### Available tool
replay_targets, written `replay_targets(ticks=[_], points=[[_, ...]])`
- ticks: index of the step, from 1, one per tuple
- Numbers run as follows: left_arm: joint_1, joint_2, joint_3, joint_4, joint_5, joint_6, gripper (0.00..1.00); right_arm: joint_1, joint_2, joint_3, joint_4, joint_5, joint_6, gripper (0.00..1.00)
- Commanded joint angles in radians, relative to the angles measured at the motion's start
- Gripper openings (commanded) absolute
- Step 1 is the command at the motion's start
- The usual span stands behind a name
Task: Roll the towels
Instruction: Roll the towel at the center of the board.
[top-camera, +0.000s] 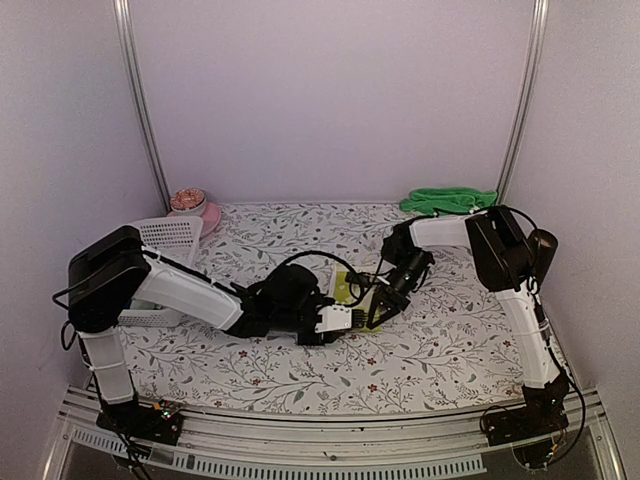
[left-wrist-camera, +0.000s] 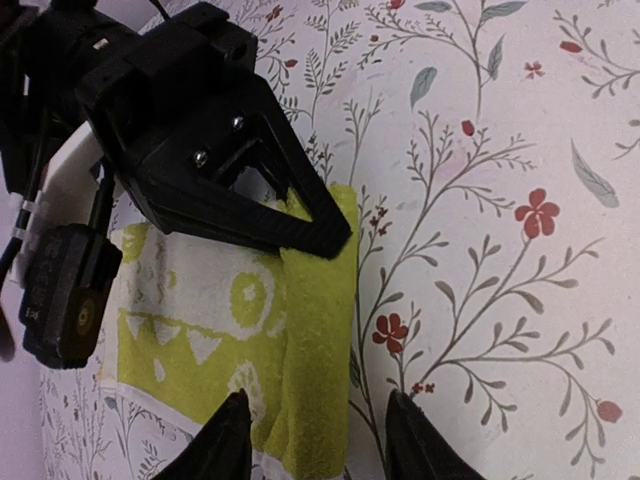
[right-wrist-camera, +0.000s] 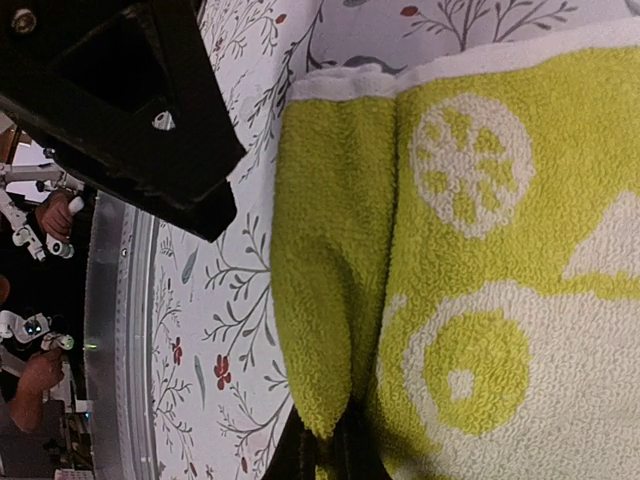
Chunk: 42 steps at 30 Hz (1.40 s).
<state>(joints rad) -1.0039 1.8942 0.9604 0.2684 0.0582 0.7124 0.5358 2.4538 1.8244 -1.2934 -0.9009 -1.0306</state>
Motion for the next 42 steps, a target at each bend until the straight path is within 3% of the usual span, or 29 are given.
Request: replay_targets(ticks=[1,16,42], points=[[-0.036,0.015,-0.024,0.071,-0.052,0.048,0.43,0.010,0.045,-0.051,-0.068,0.076,-0.031,0.02],[-0.087,0.022,-0.063,0.144,-0.059,0.082,0.26,0.009,0.053,-0.043,-0.052,0.075,-0.010,0.03],[-0.079,0.216,0.047,0.033,-0.201,0.076,0.31,0.009,0.050,-0.038,-0.064,0.088,-0.022,0.03]])
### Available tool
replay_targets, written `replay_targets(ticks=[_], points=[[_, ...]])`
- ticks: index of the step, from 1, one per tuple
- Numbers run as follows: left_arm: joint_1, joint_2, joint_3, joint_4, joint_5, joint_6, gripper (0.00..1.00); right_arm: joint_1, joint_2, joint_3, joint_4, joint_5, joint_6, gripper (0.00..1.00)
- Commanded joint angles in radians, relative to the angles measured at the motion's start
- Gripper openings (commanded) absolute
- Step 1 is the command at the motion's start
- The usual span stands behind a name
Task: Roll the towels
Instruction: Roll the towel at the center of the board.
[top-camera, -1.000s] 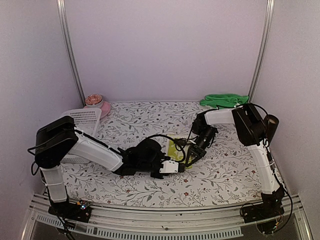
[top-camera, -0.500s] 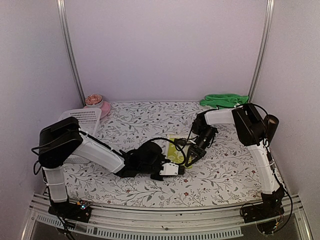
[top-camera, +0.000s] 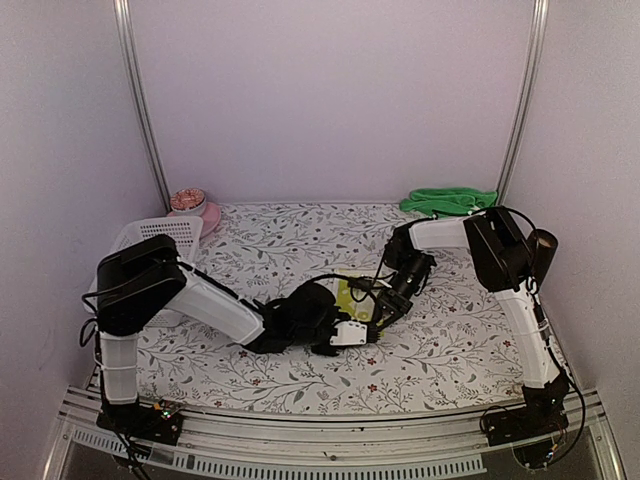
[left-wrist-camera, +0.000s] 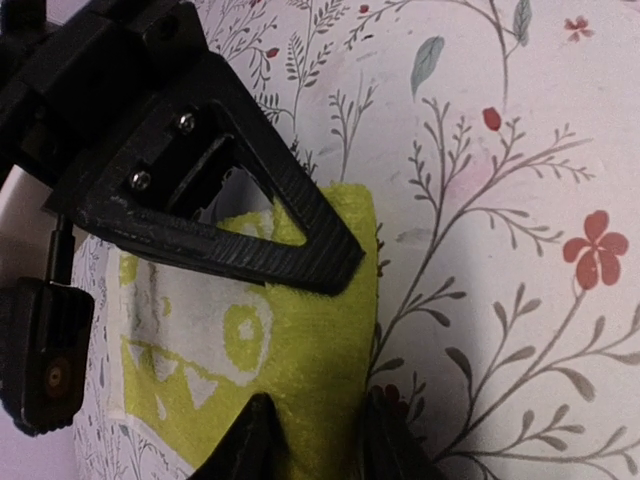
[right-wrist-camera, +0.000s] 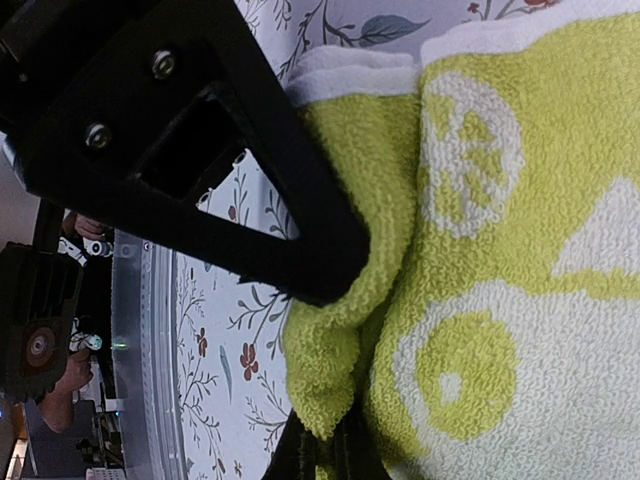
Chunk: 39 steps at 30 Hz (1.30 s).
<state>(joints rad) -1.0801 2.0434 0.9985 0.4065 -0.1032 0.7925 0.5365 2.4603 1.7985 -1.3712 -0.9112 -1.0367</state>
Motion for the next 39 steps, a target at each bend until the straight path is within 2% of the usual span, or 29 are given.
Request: replay_targets(ticks=[1,3,5,9,11,15,21,26,32,36,39], points=[[-0.002,0.076,0.015,-0.113,-0.048,-0.006,0.30,0.009,0.044,-0.010,0.011,0.098,-0.018,0.03],[-0.001,0.089,0.026,-0.133,-0.053,-0.008,0.25,0.008,0.042,-0.008,0.011,0.099,-0.020,0.03],[-0.001,0.098,0.037,-0.154,-0.054,-0.009,0.15,0.009,0.040,-0.006,0.009,0.100,-0.019,0.04],[-0.001,0.098,0.059,-0.204,-0.033,-0.026,0.00,-0.005,0.014,0.007,0.016,0.098,-0.016,0.14],[-0.001,0.094,0.077,-0.246,-0.021,-0.045,0.00,-0.025,-0.025,0.007,0.041,0.100,-0.011,0.26],[0.012,0.083,0.127,-0.340,0.041,-0.126,0.00,-0.074,-0.192,-0.061,0.154,0.132,-0.001,0.44],[0.075,0.092,0.270,-0.539,0.231,-0.277,0.00,-0.113,-0.498,-0.422,0.541,0.262,-0.019,0.60],[0.147,0.146,0.423,-0.711,0.410,-0.362,0.00,-0.129,-0.704,-0.702,0.830,0.335,-0.060,0.62],[0.221,0.281,0.663,-0.953,0.579,-0.449,0.00,-0.127,-0.900,-0.949,1.120,0.388,-0.124,0.61],[0.244,0.350,0.774,-1.063,0.692,-0.462,0.00,-0.091,-0.988,-1.046,1.275,0.405,-0.137,0.60],[0.253,0.384,0.830,-1.116,0.732,-0.466,0.00,-0.018,-1.019,-1.113,1.421,0.497,-0.129,0.60]])
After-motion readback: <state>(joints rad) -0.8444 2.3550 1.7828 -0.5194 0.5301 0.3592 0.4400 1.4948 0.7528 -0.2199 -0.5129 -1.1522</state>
